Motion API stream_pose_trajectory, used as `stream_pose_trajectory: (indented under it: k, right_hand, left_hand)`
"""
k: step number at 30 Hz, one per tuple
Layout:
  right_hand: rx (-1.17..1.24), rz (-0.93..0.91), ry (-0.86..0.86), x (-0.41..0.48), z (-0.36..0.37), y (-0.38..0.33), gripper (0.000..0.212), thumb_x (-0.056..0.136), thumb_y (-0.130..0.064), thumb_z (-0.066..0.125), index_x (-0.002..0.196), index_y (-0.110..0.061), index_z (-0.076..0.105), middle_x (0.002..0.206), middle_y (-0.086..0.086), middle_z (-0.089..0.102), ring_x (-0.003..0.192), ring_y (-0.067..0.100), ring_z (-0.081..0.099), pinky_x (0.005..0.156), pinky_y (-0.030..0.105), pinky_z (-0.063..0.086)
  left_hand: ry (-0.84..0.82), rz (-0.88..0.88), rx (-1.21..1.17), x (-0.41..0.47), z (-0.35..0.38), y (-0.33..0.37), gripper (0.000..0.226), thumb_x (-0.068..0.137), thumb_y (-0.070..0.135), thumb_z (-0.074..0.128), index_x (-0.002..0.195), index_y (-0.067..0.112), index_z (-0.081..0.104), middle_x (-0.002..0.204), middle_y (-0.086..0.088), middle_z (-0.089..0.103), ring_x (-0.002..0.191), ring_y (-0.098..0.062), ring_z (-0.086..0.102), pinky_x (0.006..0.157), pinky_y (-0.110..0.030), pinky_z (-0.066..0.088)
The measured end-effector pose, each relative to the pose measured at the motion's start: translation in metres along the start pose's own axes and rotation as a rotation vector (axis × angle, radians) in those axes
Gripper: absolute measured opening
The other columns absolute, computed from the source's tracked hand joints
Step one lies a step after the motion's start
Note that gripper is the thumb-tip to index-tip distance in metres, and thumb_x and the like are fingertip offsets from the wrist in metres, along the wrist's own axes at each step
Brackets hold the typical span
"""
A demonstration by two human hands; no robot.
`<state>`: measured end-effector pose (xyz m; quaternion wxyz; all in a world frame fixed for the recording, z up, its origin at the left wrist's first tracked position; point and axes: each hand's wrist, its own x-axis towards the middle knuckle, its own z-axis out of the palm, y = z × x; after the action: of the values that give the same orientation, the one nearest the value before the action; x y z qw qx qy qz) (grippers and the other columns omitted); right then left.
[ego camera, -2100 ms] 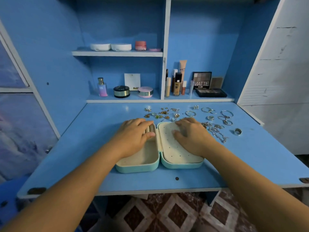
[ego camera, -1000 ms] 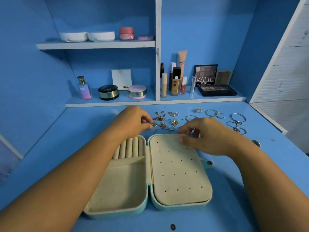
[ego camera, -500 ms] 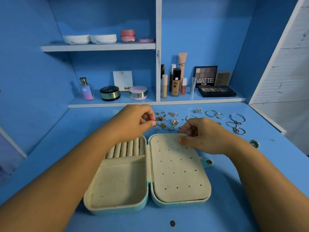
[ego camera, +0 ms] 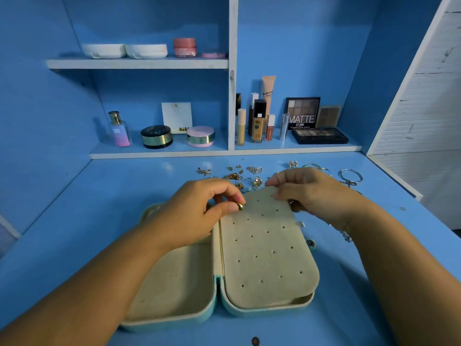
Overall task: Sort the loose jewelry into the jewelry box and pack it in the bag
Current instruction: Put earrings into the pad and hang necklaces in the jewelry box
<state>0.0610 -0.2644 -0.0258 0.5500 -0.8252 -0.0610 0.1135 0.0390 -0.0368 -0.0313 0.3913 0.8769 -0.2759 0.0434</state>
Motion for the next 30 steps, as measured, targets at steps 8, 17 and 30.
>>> stream_pose_trajectory:
  k: [8, 17, 30]
  right_hand:
    - [0.487, -0.228, -0.16, -0.002, 0.008, -0.004, 0.032, 0.086, -0.019, 0.057, 0.113, -0.005, 0.065, 0.095, 0.014, 0.065, 0.081, 0.02, 0.059, 0.07, 0.024, 0.049]
    - [0.516, -0.315, -0.238, -0.006, 0.025, -0.007, 0.045, 0.081, -0.023, 0.065, 0.124, -0.01, 0.059, 0.108, 0.008, 0.069, 0.099, 0.021, 0.066, 0.086, 0.033, 0.055]
    - [0.438, -0.369, -0.266, -0.005, 0.032, -0.007, 0.068, 0.069, -0.045, 0.077, 0.129, -0.021, 0.056, 0.124, 0.015, 0.061, 0.112, 0.032, 0.061, 0.09, 0.034, 0.053]
  left_hand:
    - [0.126, 0.013, -0.299, 0.007, 0.003, -0.003, 0.012, 0.085, 0.033, 0.066, 0.093, 0.041, 0.071, 0.095, 0.011, 0.072, 0.092, -0.012, 0.065, 0.084, -0.028, 0.053]
    - [0.125, -0.123, -0.563, 0.01, -0.003, 0.004, 0.013, 0.083, 0.021, 0.061, 0.091, 0.028, 0.069, 0.084, 0.02, 0.072, 0.083, 0.008, 0.063, 0.071, -0.009, 0.048]
    - [0.111, -0.209, -0.555, 0.012, -0.006, 0.002, 0.018, 0.094, 0.019, 0.057, 0.091, 0.031, 0.07, 0.078, 0.018, 0.068, 0.078, 0.002, 0.059, 0.073, -0.02, 0.048]
